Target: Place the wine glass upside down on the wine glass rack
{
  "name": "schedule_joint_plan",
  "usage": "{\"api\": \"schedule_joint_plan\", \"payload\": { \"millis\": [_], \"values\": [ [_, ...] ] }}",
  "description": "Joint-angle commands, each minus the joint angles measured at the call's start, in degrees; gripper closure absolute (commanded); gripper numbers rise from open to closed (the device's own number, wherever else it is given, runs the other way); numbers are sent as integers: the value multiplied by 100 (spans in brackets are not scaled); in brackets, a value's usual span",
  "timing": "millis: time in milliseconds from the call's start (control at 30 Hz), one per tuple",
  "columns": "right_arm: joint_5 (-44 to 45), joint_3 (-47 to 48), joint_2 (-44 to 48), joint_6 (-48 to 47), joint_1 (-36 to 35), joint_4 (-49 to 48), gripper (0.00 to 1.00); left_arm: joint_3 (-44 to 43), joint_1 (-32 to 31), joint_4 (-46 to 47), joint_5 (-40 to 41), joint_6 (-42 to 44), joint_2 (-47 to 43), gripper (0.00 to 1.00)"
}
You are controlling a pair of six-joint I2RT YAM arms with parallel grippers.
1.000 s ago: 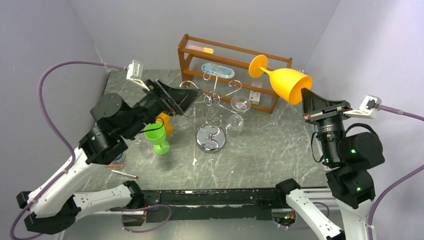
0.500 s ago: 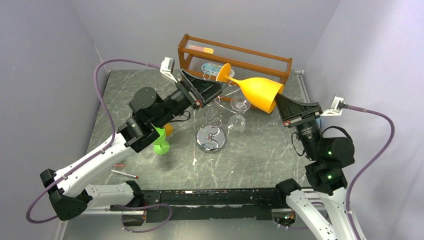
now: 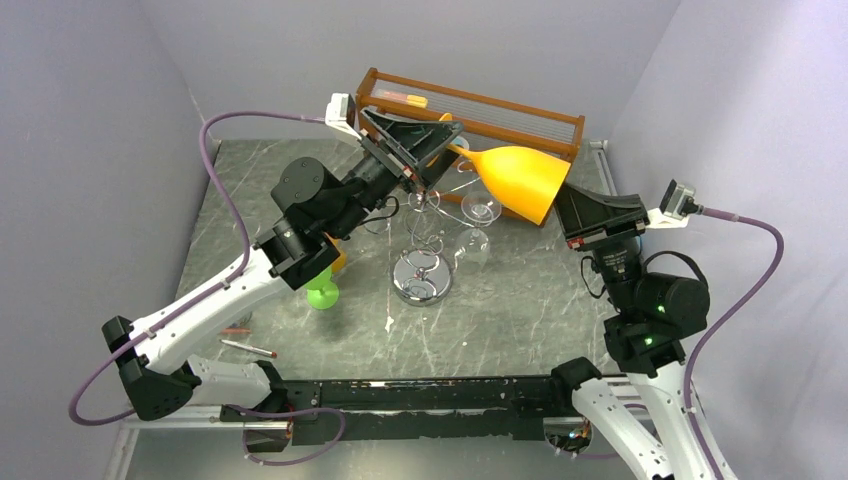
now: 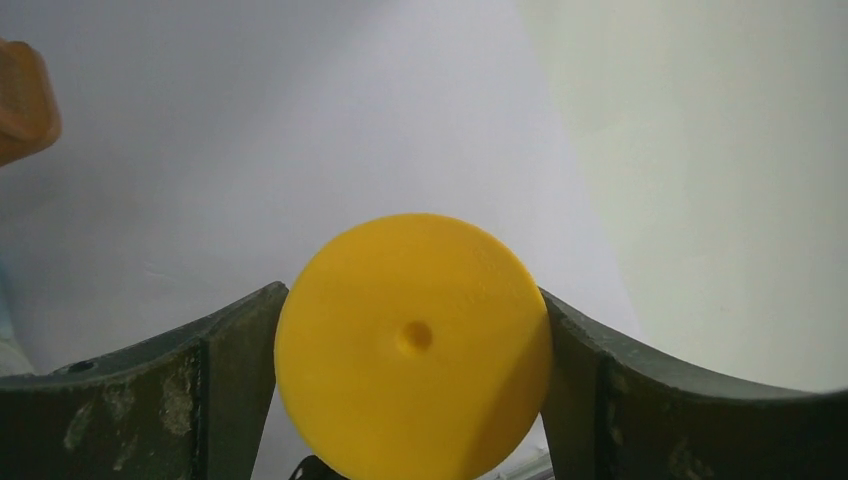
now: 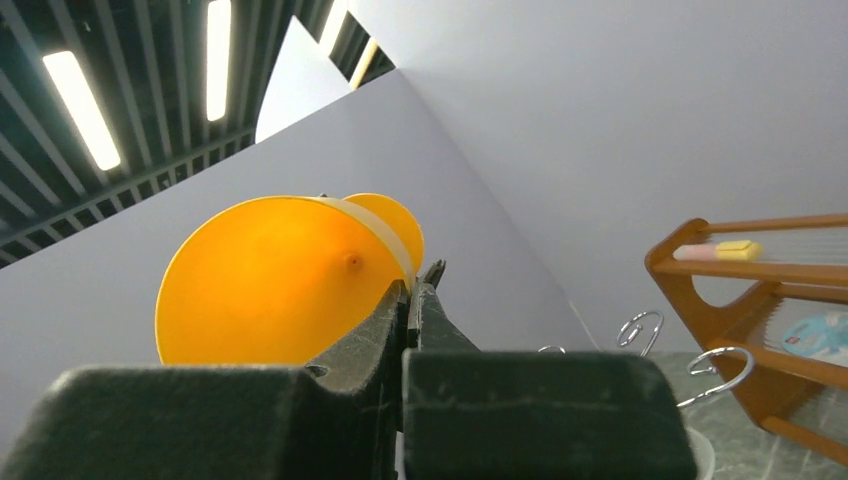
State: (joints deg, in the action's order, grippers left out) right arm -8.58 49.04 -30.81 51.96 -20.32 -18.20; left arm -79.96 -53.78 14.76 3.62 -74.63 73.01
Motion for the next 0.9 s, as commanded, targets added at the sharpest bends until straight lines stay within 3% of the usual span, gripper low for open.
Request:
{"api": "schedule_joint_plan", "payload": {
  "millis": [0, 200, 500, 867],
  "values": [
    [-73, -183, -85, 227, 8, -533, 100, -36, -260, 504, 789, -186, 27, 12],
    [569, -93, -182, 68, 16, -544, 100, 31, -397, 663, 1053, -136, 128, 4],
    [669, 30, -582, 32, 10, -932, 100, 124, -503, 1176, 1424, 233, 232, 4],
    [546, -48, -698, -142, 10, -1047, 100, -685, -974, 1123, 2549, 704, 787, 37]
  ]
}}
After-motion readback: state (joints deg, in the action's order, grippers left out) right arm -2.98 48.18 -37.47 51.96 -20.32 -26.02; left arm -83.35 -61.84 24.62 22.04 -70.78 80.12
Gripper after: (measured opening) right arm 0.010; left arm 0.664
